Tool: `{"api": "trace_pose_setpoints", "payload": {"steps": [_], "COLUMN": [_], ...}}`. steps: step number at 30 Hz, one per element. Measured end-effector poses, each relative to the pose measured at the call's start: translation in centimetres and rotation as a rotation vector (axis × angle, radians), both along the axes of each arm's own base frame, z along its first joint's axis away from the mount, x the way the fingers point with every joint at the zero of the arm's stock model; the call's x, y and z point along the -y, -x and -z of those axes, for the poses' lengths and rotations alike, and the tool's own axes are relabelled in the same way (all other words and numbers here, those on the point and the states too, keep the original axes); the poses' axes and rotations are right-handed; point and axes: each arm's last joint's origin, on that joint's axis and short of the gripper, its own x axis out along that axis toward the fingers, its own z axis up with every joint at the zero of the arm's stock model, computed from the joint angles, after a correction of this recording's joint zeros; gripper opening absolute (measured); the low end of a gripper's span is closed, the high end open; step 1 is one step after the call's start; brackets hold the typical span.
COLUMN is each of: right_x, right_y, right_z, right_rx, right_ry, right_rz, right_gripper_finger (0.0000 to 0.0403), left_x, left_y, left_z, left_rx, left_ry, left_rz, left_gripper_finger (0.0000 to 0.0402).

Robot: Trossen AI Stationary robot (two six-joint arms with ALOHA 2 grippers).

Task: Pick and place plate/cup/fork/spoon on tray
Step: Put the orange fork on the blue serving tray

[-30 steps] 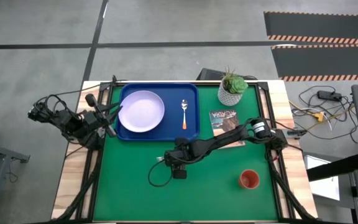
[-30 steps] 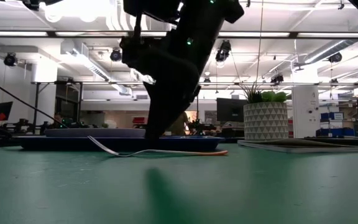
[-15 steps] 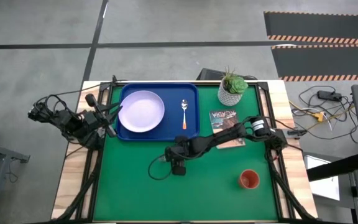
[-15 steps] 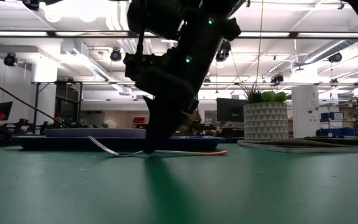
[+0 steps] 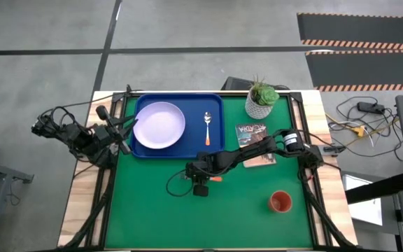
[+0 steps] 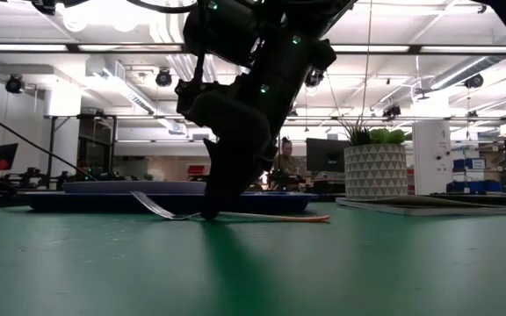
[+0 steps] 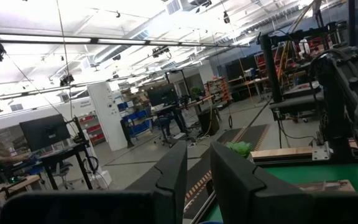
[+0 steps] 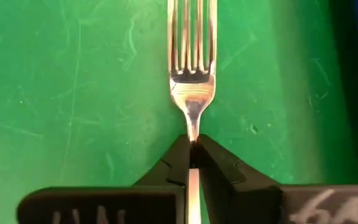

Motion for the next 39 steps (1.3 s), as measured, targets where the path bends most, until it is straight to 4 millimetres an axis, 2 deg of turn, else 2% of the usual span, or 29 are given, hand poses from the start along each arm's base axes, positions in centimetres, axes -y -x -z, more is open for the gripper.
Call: {"api": "trace_pose_setpoints", "payload": {"steps": [6, 9, 14, 19, 24, 29, 33, 39], "right_x": [0.1, 0.1, 0.1, 0.6, 2.4, 5.1, 6.8, 10.1], "right_y": [0.0, -0.1, -0.2, -0.9, -1.0, -0.5, -0.8, -2.0], "right_z": [-0.1, -0.8, -3.7, -6.8, -10.1, -11.9, -11.8, -10.5], "right_rx": [0.001, 0.002, 0.017, 0.081, 0.127, 0.212, 0.314, 0.431], "right_ry": [-0.015, -0.044, -0.094, -0.119, -0.053, -0.049, -0.043, -0.151], "right_rz": [0.025, 0.061, 0.159, 0.383, 0.684, 1.089, 1.216, 1.329], "right_gripper_finger": [0.0015, 0.0014, 0.0014, 0.0013, 0.0013, 0.0013, 0.0013, 0.0013], "left_x": [0.0, 0.0, 0.0, 0.0, 0.0, 0.0, 0.0, 0.1], "left_y": [0.0, 0.0, 0.0, 0.0, 0.0, -0.1, -0.1, -0.1], "left_z": [0.0, 0.0, 0.0, 0.0, 0.1, 0.1, 0.2, 0.4], "left_rx": [0.0, 0.0, 0.0, -0.002, -0.003, -0.005, -0.008, -0.025], "left_ry": [0.0, 0.0, 0.0, -0.001, -0.001, -0.002, -0.003, -0.025], "left_rz": [0.0, 0.0, 0.001, 0.001, 0.001, 0.0, 0.0, -0.005], "left_gripper_finger": [0.0056, 0.0056, 0.0056, 0.0056, 0.0056, 0.0056, 0.0056, 0.0056]}}
